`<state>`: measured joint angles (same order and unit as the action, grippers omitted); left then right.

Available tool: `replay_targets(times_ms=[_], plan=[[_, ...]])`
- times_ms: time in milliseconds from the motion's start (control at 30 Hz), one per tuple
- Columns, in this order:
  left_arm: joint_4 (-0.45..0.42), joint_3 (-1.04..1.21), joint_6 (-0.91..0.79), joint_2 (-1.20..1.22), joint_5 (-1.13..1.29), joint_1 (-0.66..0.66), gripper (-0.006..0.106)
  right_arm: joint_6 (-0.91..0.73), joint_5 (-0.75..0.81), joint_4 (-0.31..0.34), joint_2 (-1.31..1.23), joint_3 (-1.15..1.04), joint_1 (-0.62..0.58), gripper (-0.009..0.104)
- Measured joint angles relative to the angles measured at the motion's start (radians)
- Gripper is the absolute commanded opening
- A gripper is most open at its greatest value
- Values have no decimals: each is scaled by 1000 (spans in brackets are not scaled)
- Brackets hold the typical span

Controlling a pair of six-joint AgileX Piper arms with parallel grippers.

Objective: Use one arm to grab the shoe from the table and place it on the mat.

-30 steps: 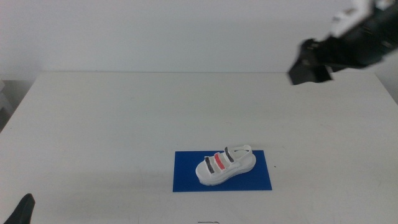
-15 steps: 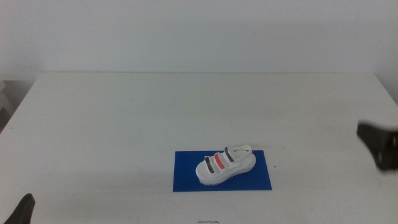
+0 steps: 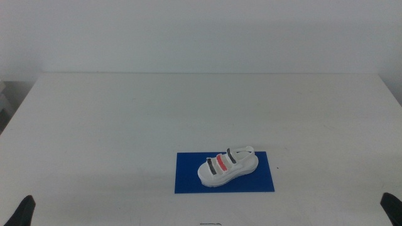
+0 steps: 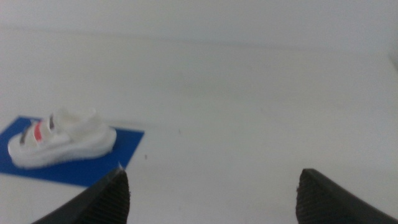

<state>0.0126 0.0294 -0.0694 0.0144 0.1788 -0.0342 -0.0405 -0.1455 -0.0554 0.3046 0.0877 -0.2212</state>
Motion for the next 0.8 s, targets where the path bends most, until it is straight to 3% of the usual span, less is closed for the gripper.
replay_targets(times_ms=[433, 800], plan=[[0, 0, 0, 0, 0, 0, 94, 1, 1, 0, -294, -112, 0, 94], [0, 0, 0, 0, -1, 0, 94, 1, -16, 0, -314, -116, 0, 94]])
